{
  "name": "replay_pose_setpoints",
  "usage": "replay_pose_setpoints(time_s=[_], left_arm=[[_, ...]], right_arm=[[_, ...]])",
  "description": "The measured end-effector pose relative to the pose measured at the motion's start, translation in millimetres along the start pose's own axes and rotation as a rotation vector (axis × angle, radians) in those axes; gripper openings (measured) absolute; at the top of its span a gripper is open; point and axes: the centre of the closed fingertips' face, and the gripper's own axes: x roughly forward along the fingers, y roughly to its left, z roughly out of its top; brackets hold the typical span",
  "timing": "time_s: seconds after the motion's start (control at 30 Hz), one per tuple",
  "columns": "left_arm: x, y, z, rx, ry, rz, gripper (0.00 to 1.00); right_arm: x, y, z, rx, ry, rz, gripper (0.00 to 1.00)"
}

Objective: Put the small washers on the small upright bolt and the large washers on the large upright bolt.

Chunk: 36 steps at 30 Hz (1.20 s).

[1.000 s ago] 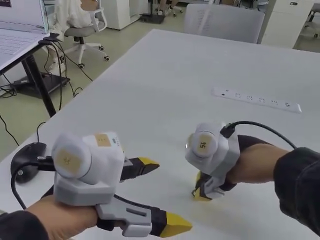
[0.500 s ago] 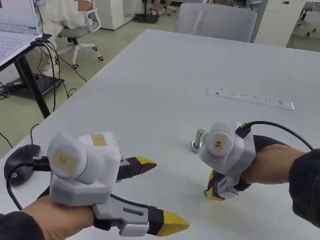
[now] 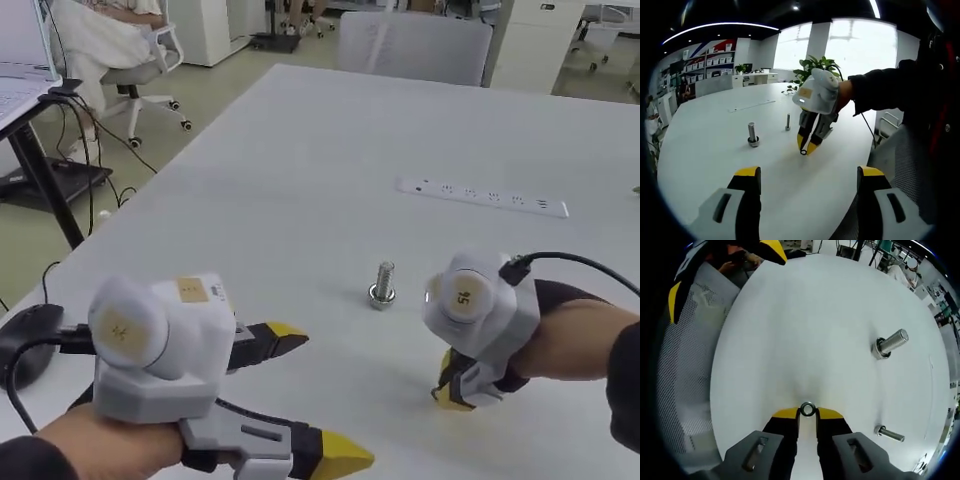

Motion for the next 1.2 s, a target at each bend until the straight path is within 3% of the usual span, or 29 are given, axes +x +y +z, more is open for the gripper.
replay_pose_setpoints(time_s=[0.7, 1.2], left_arm=[[3.7, -2.8, -0.2, 0.009, 0.004, -0.015, 0.78], [6.0, -5.6, 2.4, 0.015, 0.007, -0.018, 0.78]], right_arm=[[-24.2, -6.1, -30.4, 0.077, -0.011, -0.044, 0.13], [-25.0, -16.0, -44.0, 0.131, -0.018, -0.053, 0.13]])
